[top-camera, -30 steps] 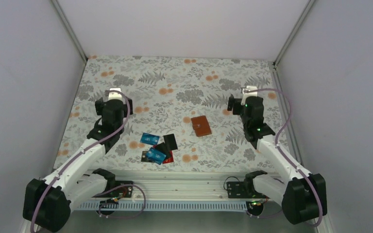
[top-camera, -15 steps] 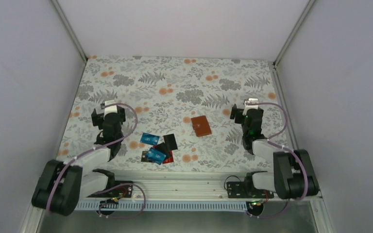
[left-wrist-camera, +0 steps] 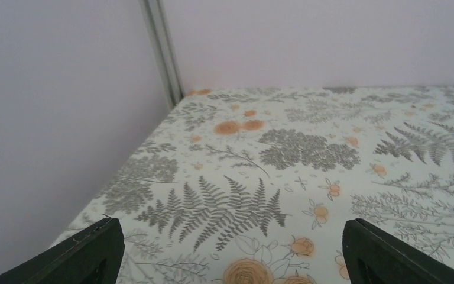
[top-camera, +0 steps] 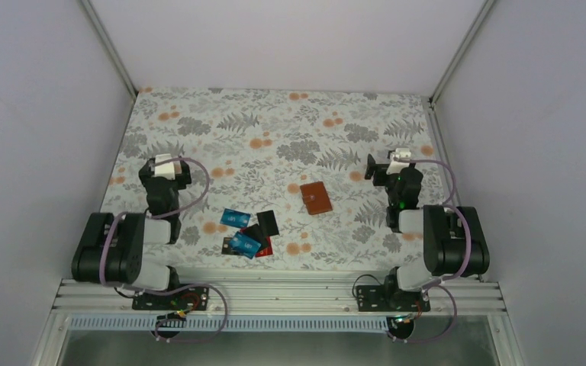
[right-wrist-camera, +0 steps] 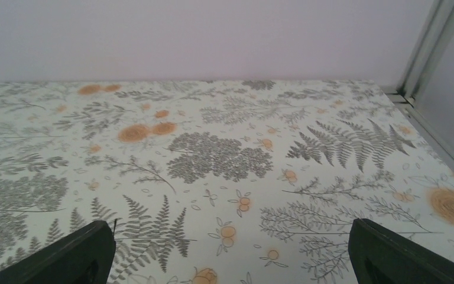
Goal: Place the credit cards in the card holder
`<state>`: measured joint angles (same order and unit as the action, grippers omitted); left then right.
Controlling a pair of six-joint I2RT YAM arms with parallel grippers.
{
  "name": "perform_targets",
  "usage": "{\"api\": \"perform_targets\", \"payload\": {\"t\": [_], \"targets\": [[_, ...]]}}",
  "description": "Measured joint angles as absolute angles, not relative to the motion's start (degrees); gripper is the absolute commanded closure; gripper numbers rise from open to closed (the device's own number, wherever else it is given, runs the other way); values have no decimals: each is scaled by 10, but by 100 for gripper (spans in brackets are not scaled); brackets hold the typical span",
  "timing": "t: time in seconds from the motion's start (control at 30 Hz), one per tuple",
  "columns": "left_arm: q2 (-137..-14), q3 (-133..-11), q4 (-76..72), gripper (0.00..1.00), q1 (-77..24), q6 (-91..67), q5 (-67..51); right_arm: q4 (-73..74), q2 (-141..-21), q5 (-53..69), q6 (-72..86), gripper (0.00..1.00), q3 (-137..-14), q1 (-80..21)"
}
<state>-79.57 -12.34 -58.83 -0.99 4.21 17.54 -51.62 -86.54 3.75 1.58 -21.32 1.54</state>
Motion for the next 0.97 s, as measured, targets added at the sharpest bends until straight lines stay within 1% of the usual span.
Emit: {"api": "perform_targets", "payload": {"t": [0.03, 0.13, 0.27, 0.5, 0.97], "targets": [[-815, -124, -614, 0, 0, 40, 156, -534, -866, 47, 14, 0, -207, 17], [-877, -128, -653, 0, 11, 45, 99, -567, -868, 69, 12, 0, -189, 20], [-890, -129, -663, 0, 11, 53, 48, -584, -870, 82, 10, 0, -184, 20], [-890, -134, -676, 0, 10, 56, 29, -598, -870, 88, 9, 0, -184, 20], [-890, -134, -676, 0, 10, 56, 26, -604, -870, 93, 9, 0, -184, 20]]}}
